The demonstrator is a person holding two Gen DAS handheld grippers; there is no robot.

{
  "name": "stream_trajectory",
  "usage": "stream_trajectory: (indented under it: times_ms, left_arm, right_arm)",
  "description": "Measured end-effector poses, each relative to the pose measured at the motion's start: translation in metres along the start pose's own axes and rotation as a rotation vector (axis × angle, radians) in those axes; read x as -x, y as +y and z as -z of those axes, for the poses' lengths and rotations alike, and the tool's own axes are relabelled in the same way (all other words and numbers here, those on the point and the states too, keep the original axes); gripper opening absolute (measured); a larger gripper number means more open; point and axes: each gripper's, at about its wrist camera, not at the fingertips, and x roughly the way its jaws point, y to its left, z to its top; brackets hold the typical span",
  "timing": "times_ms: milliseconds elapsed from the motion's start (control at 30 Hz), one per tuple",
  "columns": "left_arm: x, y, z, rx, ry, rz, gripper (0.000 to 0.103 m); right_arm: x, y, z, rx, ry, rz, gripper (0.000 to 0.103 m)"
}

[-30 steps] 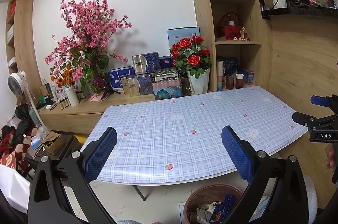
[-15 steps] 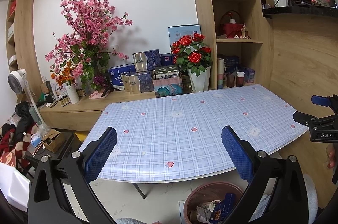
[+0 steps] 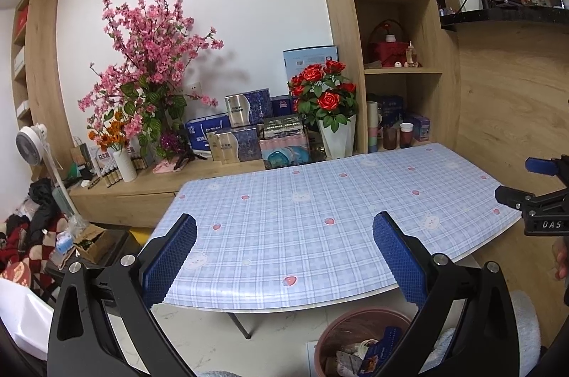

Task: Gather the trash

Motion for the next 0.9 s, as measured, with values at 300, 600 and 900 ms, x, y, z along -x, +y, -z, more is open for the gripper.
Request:
stream_trajectory:
  times_ms: [300, 600, 900]
  left_arm:
    - [-0.0004, 0.0017, -0.0037, 0.02, 0.013, 0.003, 0.097]
    - [-0.0021, 0.0039, -0.004, 0.025, 0.019, 0.004, 0.097]
    - [-0.0018, 0.0057, -0.0043, 0.027, 0.02, 0.002, 0.097]
  right_arm:
    - [0.0, -0.0008, -0.0026, -0.004, 0.0, -0.001, 0.097]
    - [0.0018, -0.0012, -0.0032, -0.006, 0.001, -0.002, 0.097]
    - [0.0018, -0.0011, -0.0045, -0.004, -0.002, 0.0, 0.097]
